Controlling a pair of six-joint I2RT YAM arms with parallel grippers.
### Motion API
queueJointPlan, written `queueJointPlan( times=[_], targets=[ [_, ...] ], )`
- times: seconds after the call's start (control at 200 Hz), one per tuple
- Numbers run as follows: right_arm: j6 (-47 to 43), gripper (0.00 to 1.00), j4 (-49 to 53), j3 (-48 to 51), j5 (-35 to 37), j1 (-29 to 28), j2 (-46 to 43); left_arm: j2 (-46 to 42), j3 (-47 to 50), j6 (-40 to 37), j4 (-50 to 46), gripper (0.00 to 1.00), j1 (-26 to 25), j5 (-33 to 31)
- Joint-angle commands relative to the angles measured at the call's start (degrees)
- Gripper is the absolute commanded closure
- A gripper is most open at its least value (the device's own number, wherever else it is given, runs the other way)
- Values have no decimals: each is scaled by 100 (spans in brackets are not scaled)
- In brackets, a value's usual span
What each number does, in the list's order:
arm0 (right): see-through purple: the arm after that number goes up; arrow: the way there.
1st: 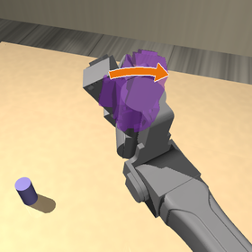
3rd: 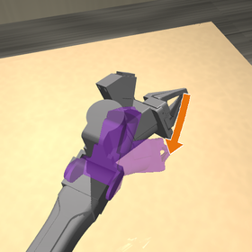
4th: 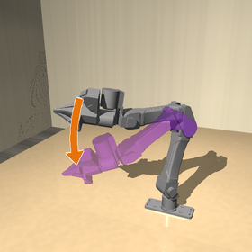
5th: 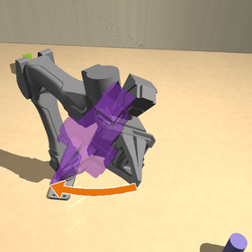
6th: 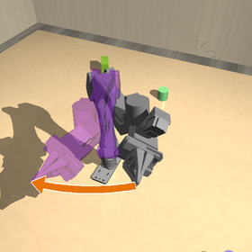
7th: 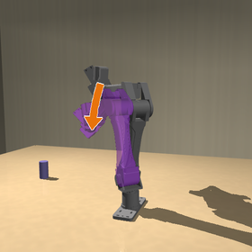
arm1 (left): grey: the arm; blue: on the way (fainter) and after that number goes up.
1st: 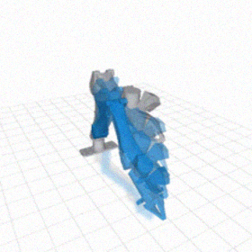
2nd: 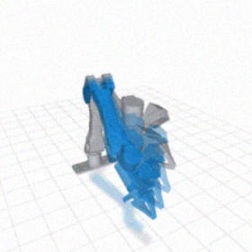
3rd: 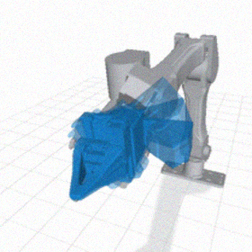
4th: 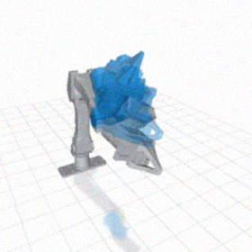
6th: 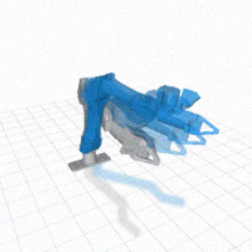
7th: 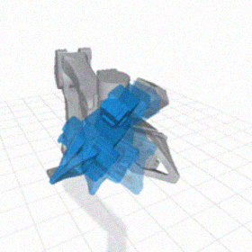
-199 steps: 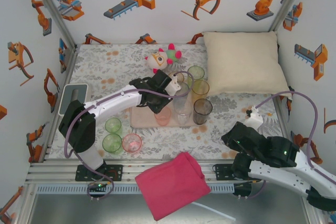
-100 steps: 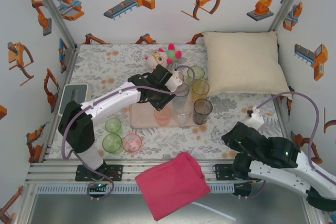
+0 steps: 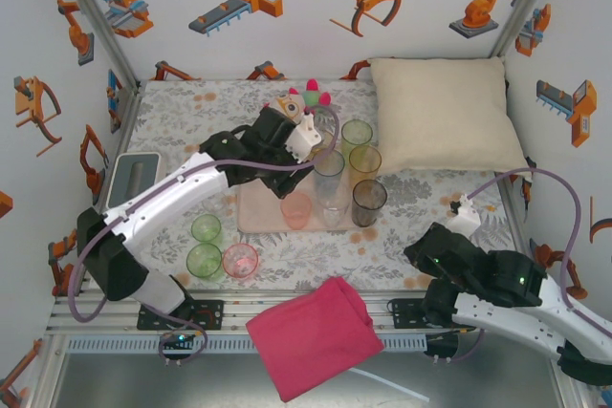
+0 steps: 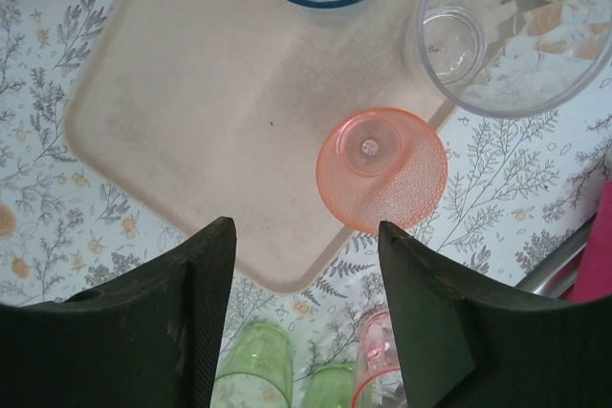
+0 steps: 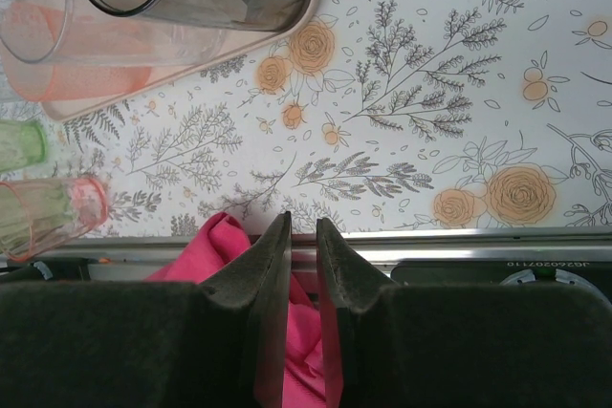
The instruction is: Place the glasses into the tray
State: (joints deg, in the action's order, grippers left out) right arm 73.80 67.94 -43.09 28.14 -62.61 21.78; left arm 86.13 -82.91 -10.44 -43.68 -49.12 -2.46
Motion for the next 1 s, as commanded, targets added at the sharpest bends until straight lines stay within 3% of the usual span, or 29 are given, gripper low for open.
queueJointPlan(
  times=[0.0,0.385,0.656,0.996],
  targets=[
    [162,79,44,55,218,-23,-51,-296,-151,-267,-345,41,8,-68],
    [180,79,57,76,208,-22,-68,-1039,165,-834,-1186,23,224,524],
    [188,78,85,108,262,-23,-144,-1482,724,-1561,-2082,19,776,1628],
    [214,78,83,112,262,-20,-139,-1743,1557,-1885,-1981,15,911,1597]
  ],
)
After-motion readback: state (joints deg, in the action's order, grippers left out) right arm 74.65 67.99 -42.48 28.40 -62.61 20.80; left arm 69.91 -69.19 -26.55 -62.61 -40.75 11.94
